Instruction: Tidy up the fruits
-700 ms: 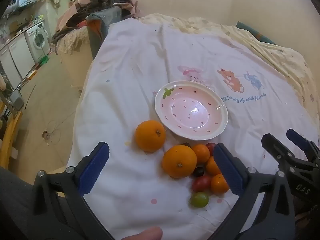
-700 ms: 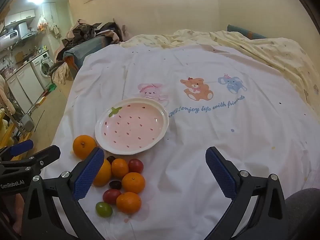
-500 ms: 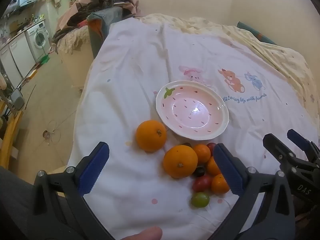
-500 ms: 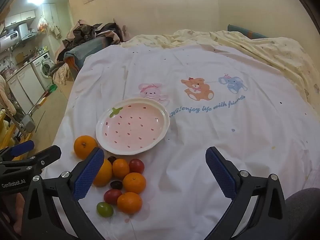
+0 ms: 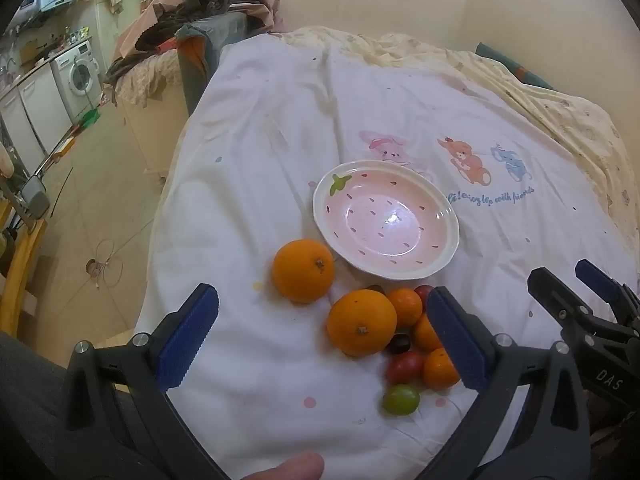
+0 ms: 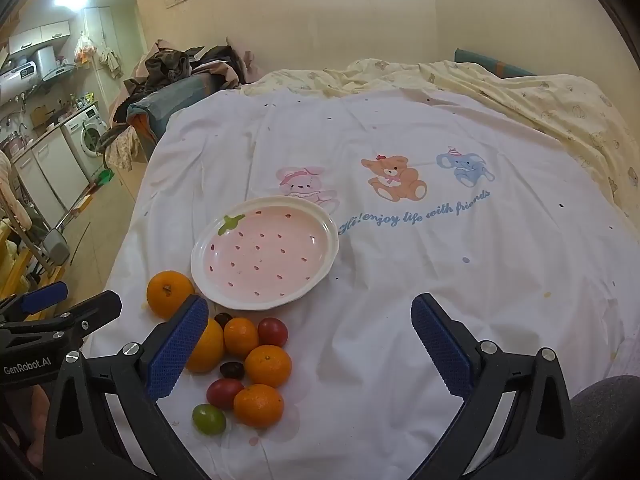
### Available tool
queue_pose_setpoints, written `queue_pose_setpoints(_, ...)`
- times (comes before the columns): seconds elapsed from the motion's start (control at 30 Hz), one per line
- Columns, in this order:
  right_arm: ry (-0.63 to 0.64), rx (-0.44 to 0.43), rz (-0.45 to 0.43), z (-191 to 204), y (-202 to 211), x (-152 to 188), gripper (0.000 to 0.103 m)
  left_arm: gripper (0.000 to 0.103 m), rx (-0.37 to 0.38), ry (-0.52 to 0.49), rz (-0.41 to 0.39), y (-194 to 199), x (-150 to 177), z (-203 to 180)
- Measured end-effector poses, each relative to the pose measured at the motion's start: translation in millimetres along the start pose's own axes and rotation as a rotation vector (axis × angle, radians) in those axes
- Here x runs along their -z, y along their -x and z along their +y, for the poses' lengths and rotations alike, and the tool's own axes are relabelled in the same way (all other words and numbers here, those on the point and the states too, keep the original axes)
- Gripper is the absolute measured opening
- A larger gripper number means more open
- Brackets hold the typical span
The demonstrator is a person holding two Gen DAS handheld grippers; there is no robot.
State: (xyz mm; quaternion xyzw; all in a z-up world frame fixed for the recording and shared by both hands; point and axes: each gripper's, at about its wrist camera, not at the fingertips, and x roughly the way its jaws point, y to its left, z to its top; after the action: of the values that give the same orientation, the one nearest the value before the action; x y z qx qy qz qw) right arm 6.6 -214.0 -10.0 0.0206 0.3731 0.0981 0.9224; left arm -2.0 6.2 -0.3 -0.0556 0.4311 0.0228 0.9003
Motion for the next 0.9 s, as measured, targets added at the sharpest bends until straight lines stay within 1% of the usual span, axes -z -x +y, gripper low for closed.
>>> queue_pose_setpoints(0.9,0.002,-0.007,-0.002,2.4,1.3,0.3,0.103,0.103,-0.002,0.002,0.001,1.1,1.6,4.7)
